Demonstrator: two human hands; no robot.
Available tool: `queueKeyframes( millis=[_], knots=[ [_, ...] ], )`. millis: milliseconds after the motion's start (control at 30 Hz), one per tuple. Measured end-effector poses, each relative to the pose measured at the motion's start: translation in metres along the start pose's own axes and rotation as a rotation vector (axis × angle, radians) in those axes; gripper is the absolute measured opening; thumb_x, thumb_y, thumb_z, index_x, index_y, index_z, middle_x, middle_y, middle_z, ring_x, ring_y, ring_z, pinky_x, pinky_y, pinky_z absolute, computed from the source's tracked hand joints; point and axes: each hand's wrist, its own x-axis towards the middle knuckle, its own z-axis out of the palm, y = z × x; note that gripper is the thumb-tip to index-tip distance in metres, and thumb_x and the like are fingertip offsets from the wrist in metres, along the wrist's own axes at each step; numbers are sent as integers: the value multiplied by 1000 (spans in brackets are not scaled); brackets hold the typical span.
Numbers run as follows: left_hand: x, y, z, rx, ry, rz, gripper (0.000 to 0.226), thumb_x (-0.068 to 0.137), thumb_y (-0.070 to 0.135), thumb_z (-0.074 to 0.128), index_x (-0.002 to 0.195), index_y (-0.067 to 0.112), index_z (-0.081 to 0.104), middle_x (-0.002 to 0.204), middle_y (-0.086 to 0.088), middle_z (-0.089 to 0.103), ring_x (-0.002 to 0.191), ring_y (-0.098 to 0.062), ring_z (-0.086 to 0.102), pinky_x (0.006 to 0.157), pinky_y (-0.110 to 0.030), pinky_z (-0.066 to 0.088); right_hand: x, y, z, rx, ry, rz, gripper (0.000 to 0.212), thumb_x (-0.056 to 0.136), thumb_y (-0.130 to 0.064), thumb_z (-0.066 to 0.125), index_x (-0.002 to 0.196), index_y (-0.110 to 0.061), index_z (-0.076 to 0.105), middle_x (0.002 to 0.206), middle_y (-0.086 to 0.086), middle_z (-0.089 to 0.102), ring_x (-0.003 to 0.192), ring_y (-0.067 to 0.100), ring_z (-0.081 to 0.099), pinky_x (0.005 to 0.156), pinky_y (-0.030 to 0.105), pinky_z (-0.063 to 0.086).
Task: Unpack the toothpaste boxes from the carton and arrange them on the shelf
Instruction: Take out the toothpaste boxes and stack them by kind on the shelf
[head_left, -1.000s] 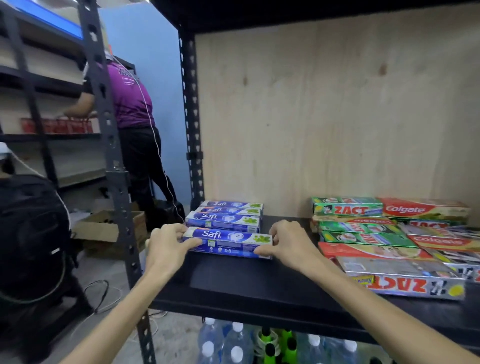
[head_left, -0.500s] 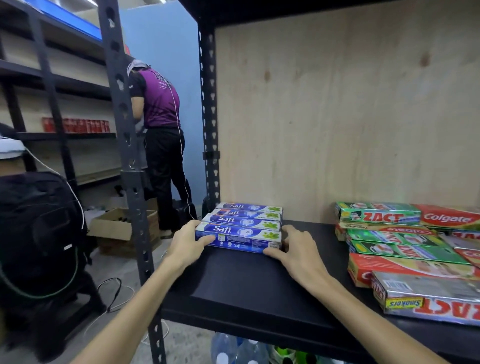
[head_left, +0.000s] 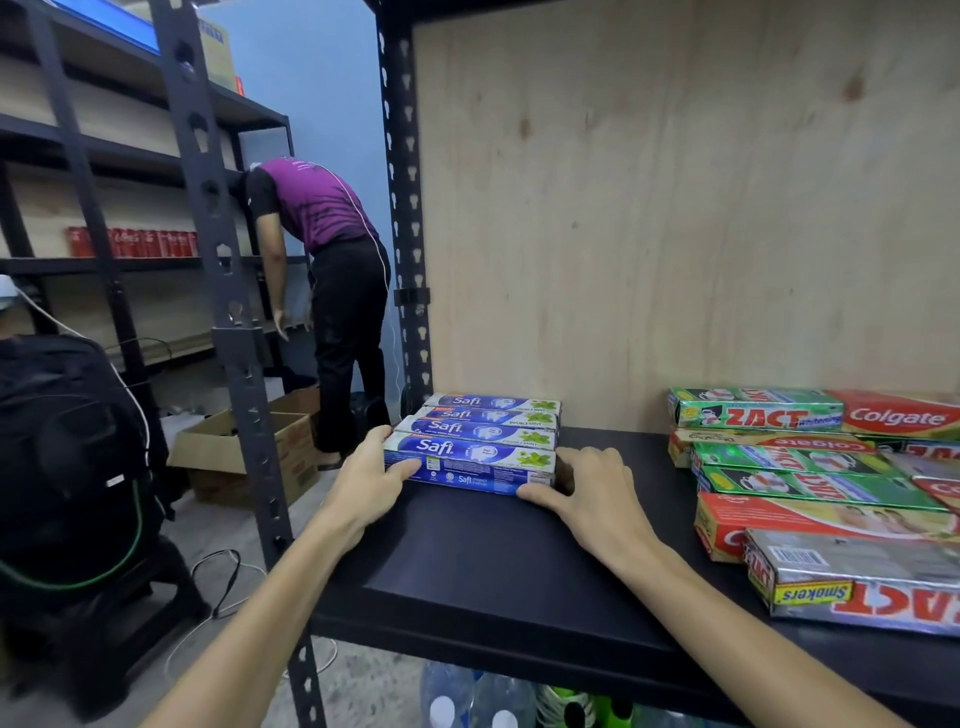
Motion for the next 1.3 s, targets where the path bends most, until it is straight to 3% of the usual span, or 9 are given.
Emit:
queueKeyframes(
  millis=[100, 267, 333, 400, 500, 700, 833, 1067, 1300],
  knots=[
    [-3, 1, 1, 15, 27, 41, 55, 98, 22, 65, 148, 13, 43, 137, -3, 58, 109, -11, 49, 90, -26, 36, 1, 2, 2, 20, 8, 15, 46, 79, -69, 67, 105, -30, 72, 91, -5, 68, 91, 22, 50, 72, 36, 37],
    [-7, 3, 2, 48, 27, 63, 56, 100, 21, 62, 150, 11, 41, 141, -5, 55, 109, -9, 47, 90, -24, 35, -2, -3, 0, -10, -1, 47, 45, 81, -68, 66, 100, -28, 69, 94, -3, 66, 92, 21, 48, 73, 36, 35],
    [-11, 5, 1, 64, 9, 62, 63, 99, 24, 63, 154, 10, 34, 149, -7, 49, 122, -13, 47, 97, -26, 35, -4, -4, -2, -11, -13, 65, 47, 80, -70, 65, 102, -28, 68, 96, -4, 67, 94, 22, 49, 74, 36, 35],
    [-15, 7, -1, 120, 0, 76, 78, 96, 34, 66, 158, 11, 25, 157, -10, 39, 143, -23, 34, 114, -36, 31, -8, -5, -6, -30, -13, 80, 53, 80, -72, 63, 103, -25, 66, 97, -2, 66, 97, 23, 50, 74, 36, 35],
    [-23, 11, -1, 210, 34, 108, 91, 92, 47, 68, 160, 10, 19, 162, -10, 29, 152, -27, 15, 122, -45, 19, -16, -10, -14, -28, 31, 93, 62, 81, -72, 62, 114, -19, 63, 106, 2, 64, 106, 25, 49, 82, 37, 38],
    [-49, 28, 15, 201, 147, 391, 69, 93, 49, 64, 149, 17, 41, 152, 2, 44, 144, -19, 31, 117, -38, 27, -43, -14, -36, 131, 188, 39, 70, 85, -64, 64, 138, -18, 54, 120, -4, 61, 114, 17, 44, 97, 35, 40],
    [-72, 47, 38, 109, 48, 419, 69, 94, 53, 61, 151, 21, 40, 154, 8, 41, 145, -11, 30, 120, -36, 28, -61, -9, -57, 126, 177, -4, 69, 87, -57, 66, 142, -17, 51, 125, -4, 59, 119, 15, 41, 101, 32, 40],
    [-110, 84, 79, 36, -38, 466, 54, 95, 46, 64, 142, 24, 51, 143, 13, 51, 135, -4, 41, 111, -24, 33, -78, 33, -117, 91, 250, 17, 58, 88, -44, 72, 137, -18, 56, 126, -1, 63, 122, 20, 47, 103, 34, 41],
    [-130, 141, 144, -113, -212, 379, 62, 95, 54, 58, 148, 23, 45, 149, 10, 49, 134, -1, 45, 109, -21, 33, -93, 102, -173, -180, 178, 125, 77, 80, -79, 51, 136, -27, 59, 133, -3, 64, 127, 25, 47, 102, 45, 37]
  ],
)
